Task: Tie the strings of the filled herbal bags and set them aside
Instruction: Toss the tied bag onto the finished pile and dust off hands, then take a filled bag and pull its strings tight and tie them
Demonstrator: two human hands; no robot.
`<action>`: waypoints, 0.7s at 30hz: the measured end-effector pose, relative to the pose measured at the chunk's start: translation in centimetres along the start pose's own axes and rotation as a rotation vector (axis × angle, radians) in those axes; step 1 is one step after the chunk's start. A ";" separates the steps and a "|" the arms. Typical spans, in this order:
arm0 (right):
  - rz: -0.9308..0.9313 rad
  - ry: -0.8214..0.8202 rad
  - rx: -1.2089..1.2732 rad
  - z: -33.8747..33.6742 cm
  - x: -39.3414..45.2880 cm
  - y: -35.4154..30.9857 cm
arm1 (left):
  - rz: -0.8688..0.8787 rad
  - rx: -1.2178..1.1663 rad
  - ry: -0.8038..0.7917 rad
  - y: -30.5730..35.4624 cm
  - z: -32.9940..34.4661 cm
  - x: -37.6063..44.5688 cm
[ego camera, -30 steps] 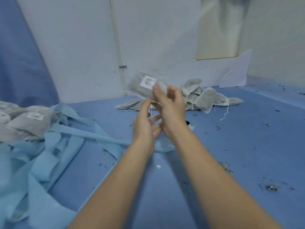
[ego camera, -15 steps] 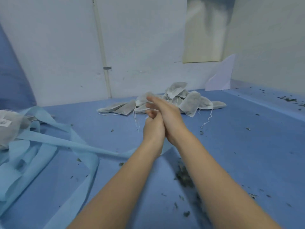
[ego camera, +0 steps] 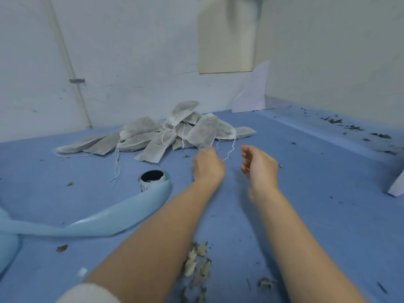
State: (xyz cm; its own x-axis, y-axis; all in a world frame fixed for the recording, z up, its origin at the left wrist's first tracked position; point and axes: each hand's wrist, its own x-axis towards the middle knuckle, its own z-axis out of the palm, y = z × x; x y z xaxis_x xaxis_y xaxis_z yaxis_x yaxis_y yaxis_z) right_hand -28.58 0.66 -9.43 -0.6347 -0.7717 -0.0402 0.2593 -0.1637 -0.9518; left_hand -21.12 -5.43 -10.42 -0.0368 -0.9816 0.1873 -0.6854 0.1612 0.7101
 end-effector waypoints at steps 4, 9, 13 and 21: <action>0.052 0.053 0.071 -0.6 0.9 -0.2 | 0.019 0.133 0.016 0.2 2.0 2.3; 0.142 0.022 0.065 -0.5 1.0 0.3 | -0.005 0.291 0.032 0.1 3.6 3.9; 0.147 0.010 0.031 -0.4 1.3 0.7 | 0.024 0.408 0.055 0.2 3.8 3.7; 0.161 0.008 -0.185 -0.1 1.9 1.9 | 0.097 0.274 -0.086 2.0 2.3 -0.2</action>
State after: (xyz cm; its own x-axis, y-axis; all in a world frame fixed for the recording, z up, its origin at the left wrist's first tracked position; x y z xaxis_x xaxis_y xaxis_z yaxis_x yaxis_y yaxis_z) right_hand -29.40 -1.07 -11.33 -0.6021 -0.7736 -0.1974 0.2204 0.0766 -0.9724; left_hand -24.14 -5.16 -10.61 -0.1644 -0.9700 0.1789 -0.8463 0.2319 0.4797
